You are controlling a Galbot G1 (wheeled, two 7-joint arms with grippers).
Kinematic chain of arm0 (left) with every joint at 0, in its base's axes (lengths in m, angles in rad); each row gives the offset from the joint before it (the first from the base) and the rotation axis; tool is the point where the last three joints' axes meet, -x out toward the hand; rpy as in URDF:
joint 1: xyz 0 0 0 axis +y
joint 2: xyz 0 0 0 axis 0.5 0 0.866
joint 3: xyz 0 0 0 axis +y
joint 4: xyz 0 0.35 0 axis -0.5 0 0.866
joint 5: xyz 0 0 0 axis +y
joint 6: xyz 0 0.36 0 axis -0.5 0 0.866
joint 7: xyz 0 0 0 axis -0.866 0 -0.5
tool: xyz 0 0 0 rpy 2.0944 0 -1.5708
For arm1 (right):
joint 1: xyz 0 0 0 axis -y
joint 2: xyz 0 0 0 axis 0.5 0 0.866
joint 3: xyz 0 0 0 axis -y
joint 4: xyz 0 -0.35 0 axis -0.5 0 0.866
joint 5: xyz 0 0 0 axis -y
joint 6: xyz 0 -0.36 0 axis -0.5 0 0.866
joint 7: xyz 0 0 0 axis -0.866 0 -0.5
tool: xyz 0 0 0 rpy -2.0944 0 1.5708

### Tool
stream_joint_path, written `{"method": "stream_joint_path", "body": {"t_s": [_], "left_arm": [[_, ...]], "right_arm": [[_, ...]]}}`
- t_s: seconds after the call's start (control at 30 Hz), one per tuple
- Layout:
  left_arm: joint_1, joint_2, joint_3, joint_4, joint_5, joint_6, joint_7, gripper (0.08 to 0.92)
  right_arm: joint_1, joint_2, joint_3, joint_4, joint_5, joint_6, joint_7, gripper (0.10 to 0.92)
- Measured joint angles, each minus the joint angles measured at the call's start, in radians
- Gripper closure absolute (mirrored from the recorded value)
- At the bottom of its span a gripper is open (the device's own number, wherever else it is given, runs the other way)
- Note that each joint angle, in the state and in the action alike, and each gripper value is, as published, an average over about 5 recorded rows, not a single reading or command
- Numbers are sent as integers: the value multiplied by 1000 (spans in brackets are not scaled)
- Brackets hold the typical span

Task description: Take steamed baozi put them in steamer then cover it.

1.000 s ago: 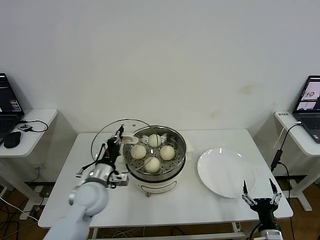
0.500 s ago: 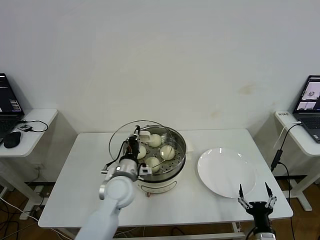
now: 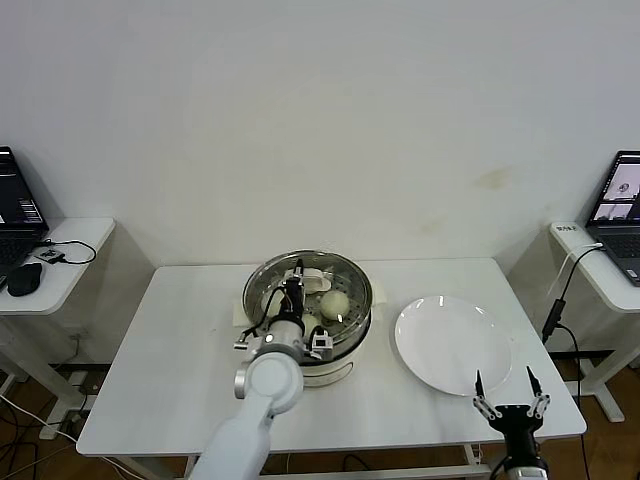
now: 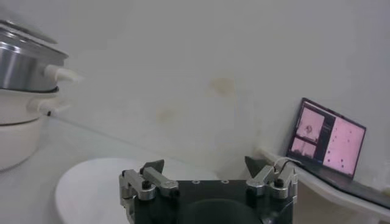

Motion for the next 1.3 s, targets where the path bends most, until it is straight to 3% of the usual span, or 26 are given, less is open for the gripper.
{"method": "stream_joint_path", "body": {"t_s": [0.63, 0.97, 1.3], "left_arm": [[9, -51, -7, 31, 19, -10, -16, 840], [48, -27, -4, -33, -22, -21, -36, 562], [171, 68, -30, -222, -144, -51, -88, 277]], "right_arm": [[-5, 4, -10, -10, -8, 13, 0, 202], [-4, 4, -16, -15, -12, 13, -2, 203], [-7, 10, -17, -27, -26, 19, -1, 202]]}}
